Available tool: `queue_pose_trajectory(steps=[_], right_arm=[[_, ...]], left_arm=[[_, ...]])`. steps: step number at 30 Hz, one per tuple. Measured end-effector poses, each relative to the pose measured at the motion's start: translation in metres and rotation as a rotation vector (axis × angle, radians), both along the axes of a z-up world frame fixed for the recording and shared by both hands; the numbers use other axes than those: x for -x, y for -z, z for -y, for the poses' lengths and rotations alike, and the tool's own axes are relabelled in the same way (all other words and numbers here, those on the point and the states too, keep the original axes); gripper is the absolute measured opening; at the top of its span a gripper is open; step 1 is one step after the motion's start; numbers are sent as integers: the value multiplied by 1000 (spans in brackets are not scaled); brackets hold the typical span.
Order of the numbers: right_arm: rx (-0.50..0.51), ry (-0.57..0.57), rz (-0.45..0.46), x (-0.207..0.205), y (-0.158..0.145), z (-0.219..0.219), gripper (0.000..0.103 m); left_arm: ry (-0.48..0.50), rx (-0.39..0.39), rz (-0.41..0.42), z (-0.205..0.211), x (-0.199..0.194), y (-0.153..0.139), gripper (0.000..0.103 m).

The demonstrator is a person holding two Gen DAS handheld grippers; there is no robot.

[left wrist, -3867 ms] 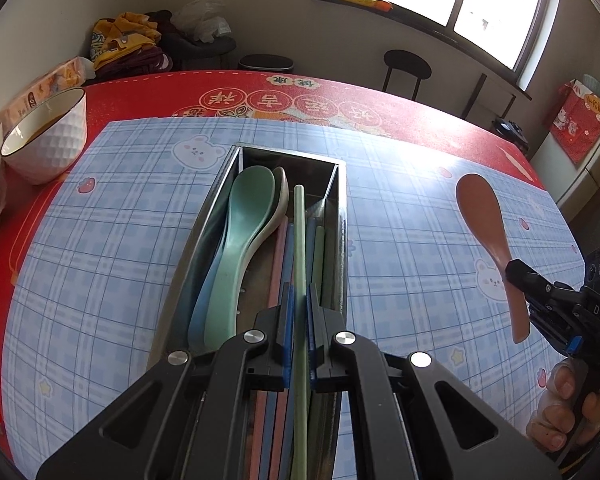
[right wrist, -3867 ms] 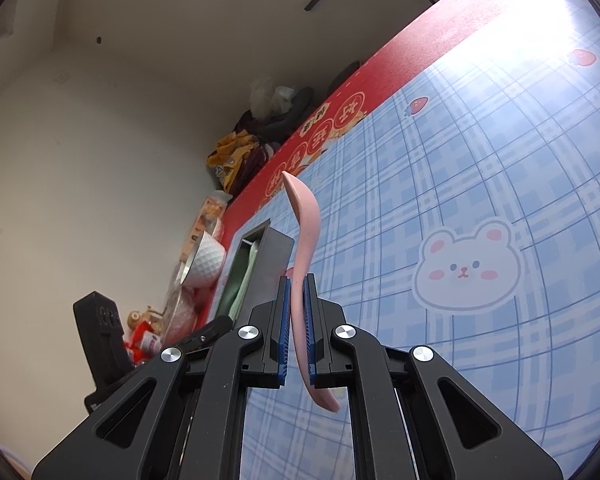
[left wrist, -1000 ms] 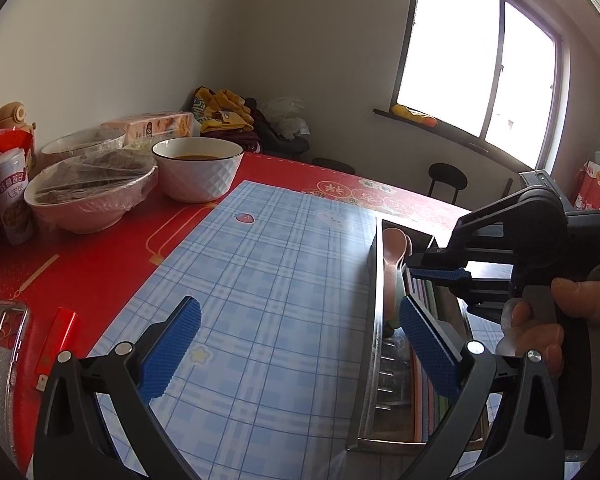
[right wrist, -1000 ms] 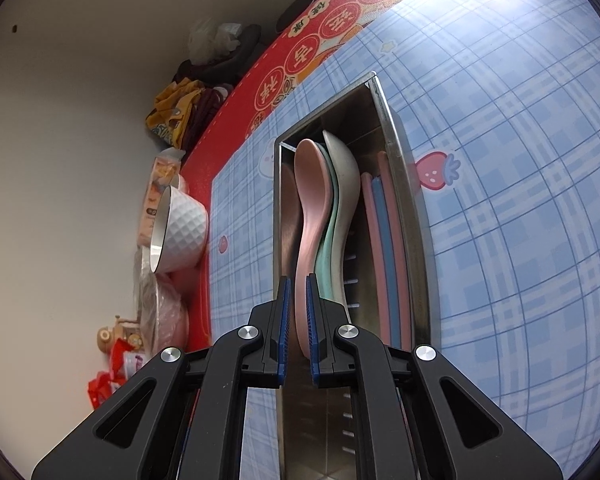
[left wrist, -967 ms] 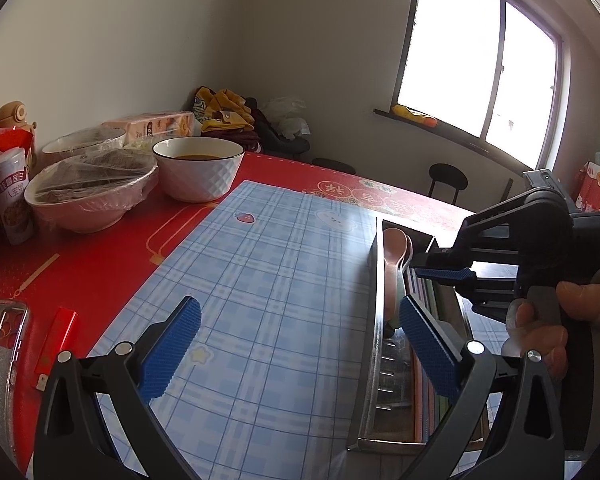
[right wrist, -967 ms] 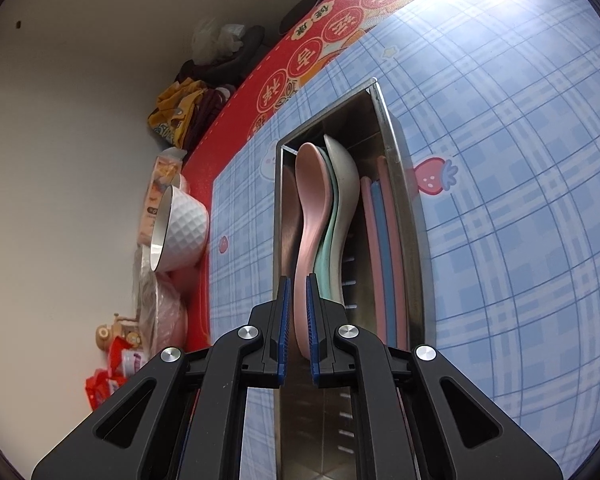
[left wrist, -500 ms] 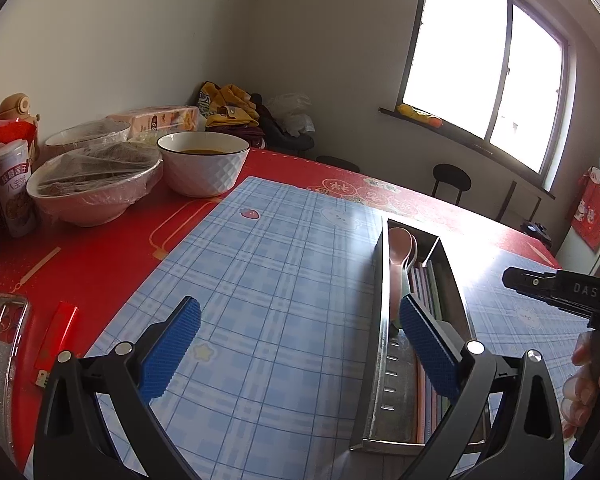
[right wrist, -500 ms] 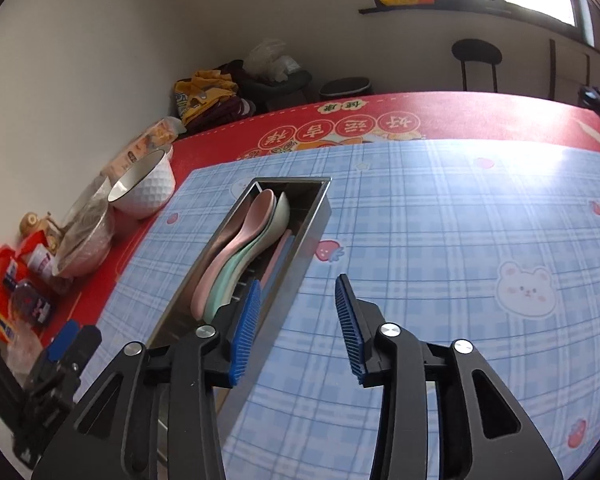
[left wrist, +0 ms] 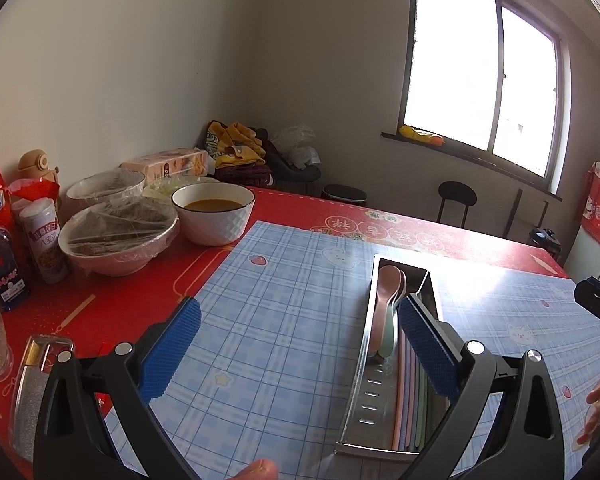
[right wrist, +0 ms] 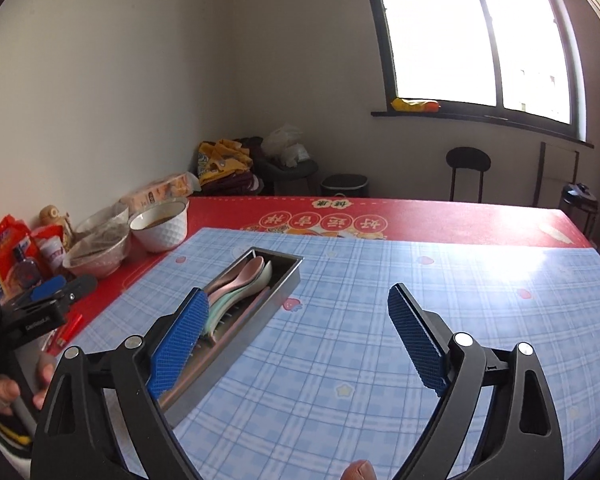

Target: Organize utensils

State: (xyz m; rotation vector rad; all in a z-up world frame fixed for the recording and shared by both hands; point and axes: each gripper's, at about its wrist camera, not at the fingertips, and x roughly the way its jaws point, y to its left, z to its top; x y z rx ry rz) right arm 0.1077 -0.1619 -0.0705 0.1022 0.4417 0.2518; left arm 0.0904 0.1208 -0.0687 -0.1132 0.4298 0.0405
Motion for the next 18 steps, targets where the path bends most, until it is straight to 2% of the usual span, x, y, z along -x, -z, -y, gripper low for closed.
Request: queue_pose_trajectory(steps=[6,9,18], right_arm=[[-24,29,40,22,-16,13,88],[-25,68,65,34,-23,22,88],[13,144,99,63,-34,33,88]], left_arm=[[47,-58,82,30,18,-30,97],[41,-96,125,47,29,-40,97],[136,-162,141,90,51,-50,97]])
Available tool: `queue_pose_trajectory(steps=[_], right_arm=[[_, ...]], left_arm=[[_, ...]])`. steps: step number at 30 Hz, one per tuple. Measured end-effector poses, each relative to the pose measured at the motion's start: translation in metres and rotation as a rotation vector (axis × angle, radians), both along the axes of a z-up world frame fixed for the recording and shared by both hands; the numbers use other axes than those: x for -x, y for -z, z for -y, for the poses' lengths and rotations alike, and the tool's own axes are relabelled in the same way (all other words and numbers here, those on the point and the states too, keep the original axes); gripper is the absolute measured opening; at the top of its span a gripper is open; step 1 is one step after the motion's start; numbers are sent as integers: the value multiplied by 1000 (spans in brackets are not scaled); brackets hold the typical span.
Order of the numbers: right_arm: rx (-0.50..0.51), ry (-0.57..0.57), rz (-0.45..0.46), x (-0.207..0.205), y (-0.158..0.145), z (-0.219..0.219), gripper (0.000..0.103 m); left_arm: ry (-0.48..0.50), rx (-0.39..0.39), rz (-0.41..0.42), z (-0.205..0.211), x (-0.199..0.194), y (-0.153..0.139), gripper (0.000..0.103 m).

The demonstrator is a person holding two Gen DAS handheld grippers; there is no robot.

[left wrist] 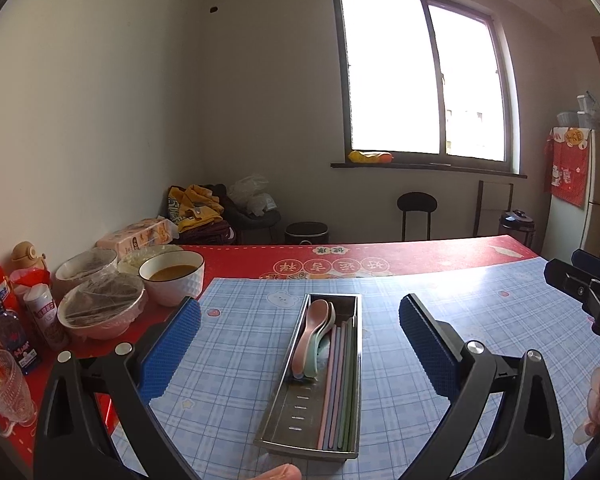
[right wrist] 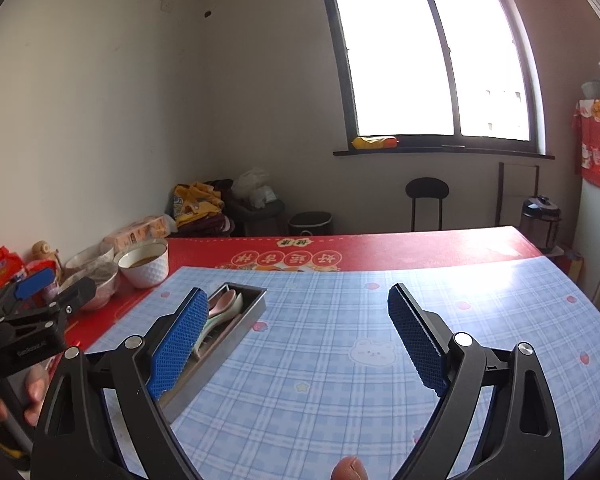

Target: Organize utensils

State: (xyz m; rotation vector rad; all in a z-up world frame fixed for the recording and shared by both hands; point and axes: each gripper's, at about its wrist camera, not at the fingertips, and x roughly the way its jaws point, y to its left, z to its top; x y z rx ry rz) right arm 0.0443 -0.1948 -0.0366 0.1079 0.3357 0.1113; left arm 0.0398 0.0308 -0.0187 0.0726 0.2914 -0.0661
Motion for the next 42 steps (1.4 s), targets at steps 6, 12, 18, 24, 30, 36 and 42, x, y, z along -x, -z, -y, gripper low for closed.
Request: queue_pose_trajectory(steps=[6,12,18,24,30,36,42], right_arm=[[4,35,-10,6,2,4,88],[14,57,-6,10,3,5,88],[17,64,-8,10,2,6,88],[20,74,-7,12,1,8,88],[27,84,-7,12,0,9,88],[30,91,-7,12,0,10,88],[29,107,-11,11,1,14,88]], left_arm=[[24,-28,1,13,9,2,97],[29,-41,4,18,10,5,97],[36,-31,2,16,11,4,97],[41,-32,2,16,12,4,97],[41,-32,1,15,12,5,97],[45,-33,0,14,12,6,97],[40,-33,11,13,14,6,97]])
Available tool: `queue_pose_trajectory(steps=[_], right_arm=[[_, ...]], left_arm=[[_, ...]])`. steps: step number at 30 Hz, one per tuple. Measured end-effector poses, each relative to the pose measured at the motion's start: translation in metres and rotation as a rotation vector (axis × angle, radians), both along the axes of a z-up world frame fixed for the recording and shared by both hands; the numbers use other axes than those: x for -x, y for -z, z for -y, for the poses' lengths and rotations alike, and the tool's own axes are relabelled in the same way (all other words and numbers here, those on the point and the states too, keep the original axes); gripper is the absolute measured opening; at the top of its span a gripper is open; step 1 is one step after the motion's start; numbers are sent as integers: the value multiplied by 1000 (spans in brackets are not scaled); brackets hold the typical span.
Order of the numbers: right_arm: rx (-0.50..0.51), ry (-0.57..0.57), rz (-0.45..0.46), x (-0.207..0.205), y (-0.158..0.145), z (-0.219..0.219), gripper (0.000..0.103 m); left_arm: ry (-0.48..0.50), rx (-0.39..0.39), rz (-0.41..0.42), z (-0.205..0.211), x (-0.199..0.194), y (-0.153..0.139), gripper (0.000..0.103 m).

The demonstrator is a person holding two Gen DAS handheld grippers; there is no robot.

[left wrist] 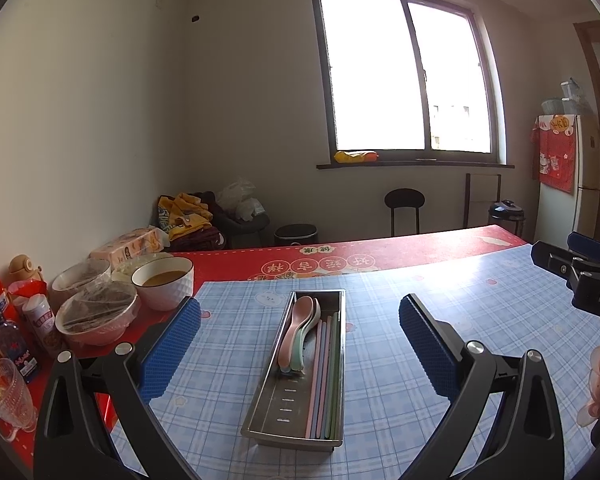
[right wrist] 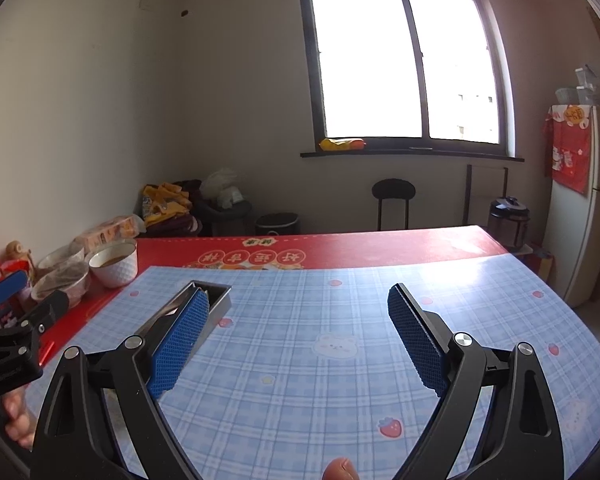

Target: Organize utensils

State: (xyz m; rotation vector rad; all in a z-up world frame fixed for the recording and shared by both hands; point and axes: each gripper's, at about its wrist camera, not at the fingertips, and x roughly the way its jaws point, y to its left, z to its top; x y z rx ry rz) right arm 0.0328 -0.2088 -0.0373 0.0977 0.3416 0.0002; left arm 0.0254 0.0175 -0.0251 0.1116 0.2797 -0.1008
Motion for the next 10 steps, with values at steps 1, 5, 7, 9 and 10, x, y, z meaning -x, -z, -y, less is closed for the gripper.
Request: queue_pose_trajectory(steps=[1,5,7,9,10], right_arm=[[0,1,0,0,0,0,88],[4,0,1,0,0,0,88],[5,-1,-2,-1,0,0,88],[6,-3,-4,-1,1,-2,88],[7,-4,-6,-1,2,-2,88]], left_arm=[[1,0,-2,0,0,0,97],[0,-7,-3,1,0,0,97],[0,-4,-2,1,0,0,97],[-2,1,-1,0,-1,-1,97],[-4,3,1,-1,-1,-1,97]])
